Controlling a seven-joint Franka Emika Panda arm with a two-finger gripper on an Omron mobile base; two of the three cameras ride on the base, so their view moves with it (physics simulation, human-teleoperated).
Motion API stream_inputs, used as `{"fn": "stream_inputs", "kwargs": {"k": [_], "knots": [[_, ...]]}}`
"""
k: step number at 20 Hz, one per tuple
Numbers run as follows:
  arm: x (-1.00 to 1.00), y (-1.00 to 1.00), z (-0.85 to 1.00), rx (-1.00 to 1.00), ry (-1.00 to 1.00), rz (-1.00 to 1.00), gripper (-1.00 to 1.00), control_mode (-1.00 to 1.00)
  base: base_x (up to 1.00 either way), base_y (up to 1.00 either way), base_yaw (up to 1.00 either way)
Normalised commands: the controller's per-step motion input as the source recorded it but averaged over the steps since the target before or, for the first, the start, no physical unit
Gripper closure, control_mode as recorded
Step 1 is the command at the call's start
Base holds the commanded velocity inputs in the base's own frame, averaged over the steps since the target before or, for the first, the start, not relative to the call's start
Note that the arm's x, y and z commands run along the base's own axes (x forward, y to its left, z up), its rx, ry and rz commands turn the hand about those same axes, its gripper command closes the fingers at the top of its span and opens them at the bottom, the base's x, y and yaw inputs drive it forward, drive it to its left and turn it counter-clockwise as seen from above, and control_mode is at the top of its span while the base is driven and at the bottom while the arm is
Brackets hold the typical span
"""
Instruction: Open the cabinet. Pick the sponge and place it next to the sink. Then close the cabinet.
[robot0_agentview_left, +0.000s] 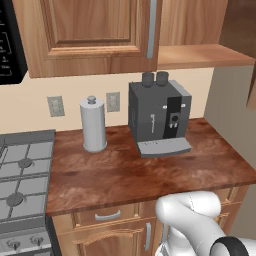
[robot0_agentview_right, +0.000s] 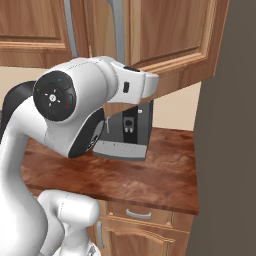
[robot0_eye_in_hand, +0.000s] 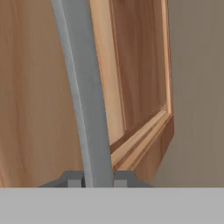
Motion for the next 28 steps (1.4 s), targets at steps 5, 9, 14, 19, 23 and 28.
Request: {"fn": "stream_inputs", "kwargs": {"k": [5,9,14,19,23,28], "knots": [[-0.05,-0.1,0.0,0.0,0.0,-0.04,-1.0,-1.0,0.0,0.0,0.0],[-0.03,0.12,-0.04,0.0,0.0,-0.03,-1.0,-1.0,0.0,0.0,0.0],[-0.44,0.03,-0.01,0.0,0.0,0.0,-1.0,-1.0,0.0,0.0,0.0],[-0.81,0.02,0.03,0.0,0.0,0.05,-1.0,-1.0,0.0,0.0,0.0],[-0.73,0.35,0.13,-0.01,0.0,0.07,-1.0,-1.0,0.0,0.0,0.0],[-0.33,0.83,0.08,-0.06,0.0,0.02,-1.0,-1.0,0.0,0.0,0.0]]}}
